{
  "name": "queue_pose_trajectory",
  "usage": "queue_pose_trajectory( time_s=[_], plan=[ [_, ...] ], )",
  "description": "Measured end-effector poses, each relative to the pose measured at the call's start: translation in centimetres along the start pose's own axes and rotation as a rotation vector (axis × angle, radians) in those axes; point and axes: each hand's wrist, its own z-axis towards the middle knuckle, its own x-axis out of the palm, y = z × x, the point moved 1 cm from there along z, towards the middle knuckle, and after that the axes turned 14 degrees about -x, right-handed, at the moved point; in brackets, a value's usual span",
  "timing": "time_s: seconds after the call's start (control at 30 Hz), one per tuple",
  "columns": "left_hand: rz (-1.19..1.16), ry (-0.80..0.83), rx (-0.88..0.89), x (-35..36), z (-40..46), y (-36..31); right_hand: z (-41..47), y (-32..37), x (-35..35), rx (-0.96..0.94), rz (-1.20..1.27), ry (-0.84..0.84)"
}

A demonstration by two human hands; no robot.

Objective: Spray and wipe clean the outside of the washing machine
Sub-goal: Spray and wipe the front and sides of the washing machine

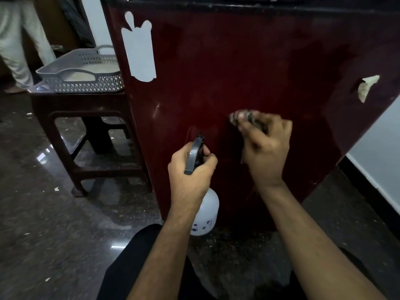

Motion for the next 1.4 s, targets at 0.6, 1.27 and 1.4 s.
queue_pose_trajectory(
  time_s=[0.6, 1.27, 1.4],
  plan=[
    [-0.058, -0.125, -0.057, -4.7, 1.1, 1.0, 4.7, 5.7, 5.8, -0.076, 0.148, -0.148],
    [-0.088, -0.215, 0.02, -6.3, 3.3, 6.5, -5.4, 8.1, 10.4, -0.426, -0.038, 0.12],
    [-0.059, -0.273, 0.048, -7.5, 3.4, 7.4, -4.7, 7.4, 9.0, -0.256, -0.05, 0.037]
  ],
)
